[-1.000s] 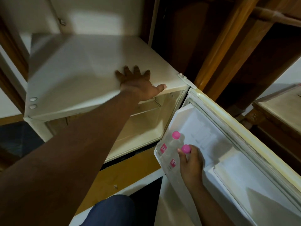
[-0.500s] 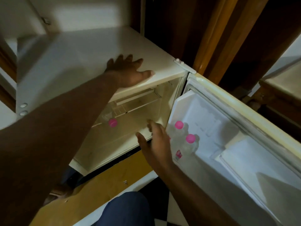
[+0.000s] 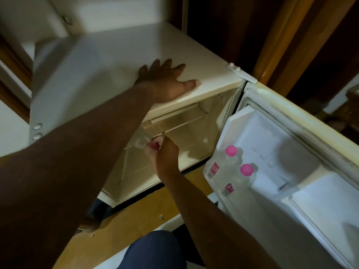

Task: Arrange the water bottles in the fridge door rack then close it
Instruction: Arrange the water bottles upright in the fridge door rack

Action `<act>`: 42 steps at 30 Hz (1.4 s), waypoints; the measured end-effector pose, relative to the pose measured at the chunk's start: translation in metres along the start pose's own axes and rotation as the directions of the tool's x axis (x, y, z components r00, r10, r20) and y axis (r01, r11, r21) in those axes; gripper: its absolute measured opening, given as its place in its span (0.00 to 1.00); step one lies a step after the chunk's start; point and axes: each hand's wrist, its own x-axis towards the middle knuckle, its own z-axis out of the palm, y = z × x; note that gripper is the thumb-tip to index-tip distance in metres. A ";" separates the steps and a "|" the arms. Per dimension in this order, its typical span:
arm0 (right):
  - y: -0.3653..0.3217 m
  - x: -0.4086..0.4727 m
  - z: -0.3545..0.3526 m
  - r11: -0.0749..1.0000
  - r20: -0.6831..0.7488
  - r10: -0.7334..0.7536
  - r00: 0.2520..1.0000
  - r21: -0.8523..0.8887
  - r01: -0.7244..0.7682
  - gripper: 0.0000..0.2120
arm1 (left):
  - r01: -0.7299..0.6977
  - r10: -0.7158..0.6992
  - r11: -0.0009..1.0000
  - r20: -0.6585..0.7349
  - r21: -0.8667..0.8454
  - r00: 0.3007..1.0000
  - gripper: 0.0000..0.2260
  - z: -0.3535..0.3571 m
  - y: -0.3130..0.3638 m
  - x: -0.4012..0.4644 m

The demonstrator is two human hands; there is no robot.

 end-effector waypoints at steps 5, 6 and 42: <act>-0.036 -0.028 -0.087 0.953 0.085 -0.185 0.979 -0.228 0.199 0.07 | -0.008 0.008 1.000 -0.018 -0.027 1.000 0.45 0.000 -0.001 -0.004; -0.046 -0.033 -0.108 0.945 0.106 -0.197 0.975 -0.244 0.218 0.05 | -0.006 0.005 1.000 -0.018 -0.026 1.000 0.45 0.000 -0.001 -0.004; -0.039 -0.058 -0.224 -0.144 0.250 0.348 0.904 -0.938 0.315 0.11 | 0.000 -0.002 0.998 -0.033 -0.059 0.999 0.42 -0.001 0.000 -0.010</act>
